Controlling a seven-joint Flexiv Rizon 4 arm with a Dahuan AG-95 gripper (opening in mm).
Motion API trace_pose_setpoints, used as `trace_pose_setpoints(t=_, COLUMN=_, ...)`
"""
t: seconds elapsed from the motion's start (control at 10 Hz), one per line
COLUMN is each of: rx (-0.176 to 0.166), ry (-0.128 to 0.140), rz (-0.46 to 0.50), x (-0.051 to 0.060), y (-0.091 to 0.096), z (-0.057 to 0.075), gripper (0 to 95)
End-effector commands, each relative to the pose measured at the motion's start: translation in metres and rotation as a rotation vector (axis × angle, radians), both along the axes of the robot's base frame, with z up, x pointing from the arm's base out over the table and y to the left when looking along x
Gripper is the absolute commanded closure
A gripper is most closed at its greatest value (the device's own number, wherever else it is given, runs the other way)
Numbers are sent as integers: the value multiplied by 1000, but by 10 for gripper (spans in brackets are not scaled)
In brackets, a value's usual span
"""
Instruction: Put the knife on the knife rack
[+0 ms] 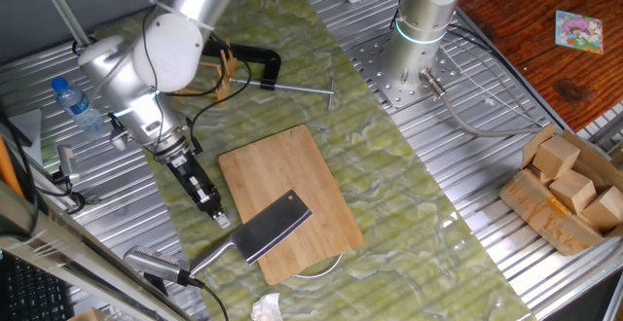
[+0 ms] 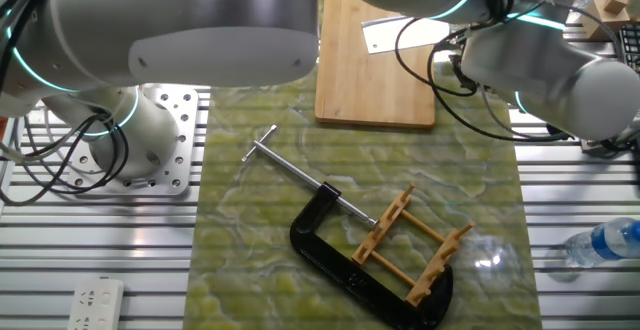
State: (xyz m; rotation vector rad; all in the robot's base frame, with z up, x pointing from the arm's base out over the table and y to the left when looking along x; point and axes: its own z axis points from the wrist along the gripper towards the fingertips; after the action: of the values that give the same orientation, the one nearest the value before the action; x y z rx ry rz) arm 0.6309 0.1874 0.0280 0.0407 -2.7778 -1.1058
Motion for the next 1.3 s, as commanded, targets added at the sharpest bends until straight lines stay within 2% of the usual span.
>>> trace_pose_setpoints(t=0.1, rx=-2, ry=0, rz=-6, x=2, y=3, z=-2, gripper=760)
trace_pose_setpoints(t=0.5, rx=-5, ry=-7, rz=-42, x=0, y=12, z=-6, gripper=760)
trace_pose_setpoints(t=1.3, rx=11, ry=-9, rz=-93, x=-5, y=14, z=-6, gripper=760)
